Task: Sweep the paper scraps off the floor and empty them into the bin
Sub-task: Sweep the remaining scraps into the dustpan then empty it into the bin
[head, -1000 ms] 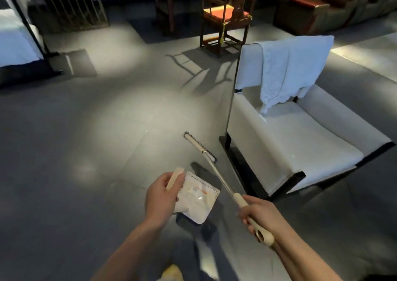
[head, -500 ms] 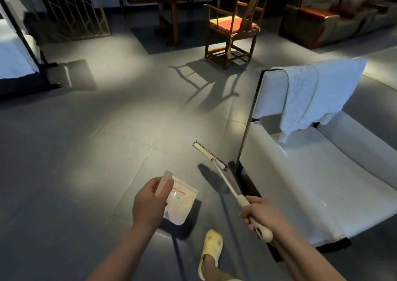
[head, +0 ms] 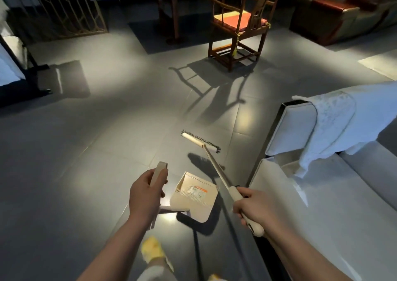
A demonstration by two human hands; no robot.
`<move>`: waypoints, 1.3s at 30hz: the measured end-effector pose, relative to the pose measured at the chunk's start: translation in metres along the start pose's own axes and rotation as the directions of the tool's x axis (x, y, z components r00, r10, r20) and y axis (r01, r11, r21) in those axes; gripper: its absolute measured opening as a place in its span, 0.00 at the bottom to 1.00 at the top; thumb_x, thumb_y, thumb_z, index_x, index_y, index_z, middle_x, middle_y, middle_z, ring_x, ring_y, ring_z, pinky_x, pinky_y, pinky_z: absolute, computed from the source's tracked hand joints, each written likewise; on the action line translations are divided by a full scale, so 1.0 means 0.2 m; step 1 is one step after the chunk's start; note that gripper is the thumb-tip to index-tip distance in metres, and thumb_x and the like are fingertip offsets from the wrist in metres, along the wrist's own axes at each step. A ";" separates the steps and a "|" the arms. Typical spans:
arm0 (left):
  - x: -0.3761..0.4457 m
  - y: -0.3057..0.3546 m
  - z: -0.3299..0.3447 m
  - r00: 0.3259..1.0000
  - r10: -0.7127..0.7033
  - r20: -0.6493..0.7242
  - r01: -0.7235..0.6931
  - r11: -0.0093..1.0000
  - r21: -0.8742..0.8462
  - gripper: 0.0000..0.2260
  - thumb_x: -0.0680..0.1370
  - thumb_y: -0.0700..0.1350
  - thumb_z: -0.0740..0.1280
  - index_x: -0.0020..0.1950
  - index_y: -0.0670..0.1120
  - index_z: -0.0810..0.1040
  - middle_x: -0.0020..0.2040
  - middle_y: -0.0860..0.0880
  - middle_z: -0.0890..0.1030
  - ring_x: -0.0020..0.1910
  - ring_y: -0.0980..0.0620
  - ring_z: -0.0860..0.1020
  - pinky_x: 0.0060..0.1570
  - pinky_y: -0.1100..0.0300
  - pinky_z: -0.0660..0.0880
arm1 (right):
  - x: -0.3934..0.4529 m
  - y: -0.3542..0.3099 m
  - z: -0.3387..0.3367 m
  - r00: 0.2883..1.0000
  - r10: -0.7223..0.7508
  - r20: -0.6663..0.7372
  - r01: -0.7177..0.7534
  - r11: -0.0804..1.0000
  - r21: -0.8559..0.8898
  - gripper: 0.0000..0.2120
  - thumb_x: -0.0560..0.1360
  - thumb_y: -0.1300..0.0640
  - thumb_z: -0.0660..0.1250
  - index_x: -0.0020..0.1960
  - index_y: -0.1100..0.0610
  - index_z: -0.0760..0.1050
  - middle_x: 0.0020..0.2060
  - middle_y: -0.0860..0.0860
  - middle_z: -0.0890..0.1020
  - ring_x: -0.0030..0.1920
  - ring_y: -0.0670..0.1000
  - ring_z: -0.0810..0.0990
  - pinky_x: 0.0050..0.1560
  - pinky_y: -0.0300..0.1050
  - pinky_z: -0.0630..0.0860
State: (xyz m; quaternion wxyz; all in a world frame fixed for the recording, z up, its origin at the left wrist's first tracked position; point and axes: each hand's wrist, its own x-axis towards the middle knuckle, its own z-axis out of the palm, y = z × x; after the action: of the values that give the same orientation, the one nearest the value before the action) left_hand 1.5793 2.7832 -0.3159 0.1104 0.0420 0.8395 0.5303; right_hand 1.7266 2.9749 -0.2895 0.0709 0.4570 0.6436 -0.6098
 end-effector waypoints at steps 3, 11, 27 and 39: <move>0.28 0.04 0.07 0.999 0.003 0.041 -0.002 1.000 -0.017 0.14 0.80 0.55 0.65 0.40 0.49 0.81 0.32 0.52 0.81 0.29 0.54 0.78 0.38 0.48 0.77 | 0.22 -0.15 0.04 0.999 0.004 -0.038 -0.003 1.000 0.028 0.30 0.67 0.73 0.65 0.66 0.55 0.75 0.23 0.56 0.75 0.18 0.50 0.70 0.22 0.38 0.69; 1.05 0.24 0.23 0.949 0.087 0.304 -0.104 0.994 0.042 0.13 0.75 0.63 0.63 0.43 0.56 0.80 0.38 0.56 0.83 0.31 0.55 0.80 0.39 0.50 0.79 | 0.70 -0.61 0.15 0.983 0.115 -0.147 -0.073 0.962 0.264 0.29 0.67 0.76 0.64 0.66 0.58 0.75 0.21 0.57 0.72 0.19 0.50 0.67 0.22 0.37 0.67; 2.08 0.71 0.92 0.829 0.140 0.542 -0.200 0.978 0.054 0.16 0.70 0.65 0.63 0.46 0.56 0.81 0.37 0.58 0.83 0.36 0.54 0.80 0.38 0.55 0.75 | 1.47 -1.14 -0.26 0.885 0.289 -0.366 0.002 0.783 0.622 0.21 0.69 0.77 0.64 0.56 0.57 0.75 0.26 0.58 0.74 0.16 0.48 0.69 0.18 0.34 0.67; 2.63 1.31 1.68 0.812 0.213 0.543 -0.202 0.976 -0.080 0.10 0.79 0.48 0.68 0.41 0.44 0.81 0.27 0.49 0.78 0.23 0.55 0.72 0.27 0.60 0.72 | 2.01 -1.46 -0.95 0.831 0.384 -0.403 -0.045 0.767 0.640 0.14 0.60 0.70 0.68 0.45 0.70 0.78 0.22 0.58 0.71 0.18 0.51 0.67 0.18 0.36 0.62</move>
State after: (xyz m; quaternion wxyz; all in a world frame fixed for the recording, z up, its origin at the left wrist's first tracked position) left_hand 1.1331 3.2924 -0.2927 0.2882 0.2823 0.7579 0.5126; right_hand 1.3882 3.3854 -0.2938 -0.1805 0.6734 0.3499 -0.6258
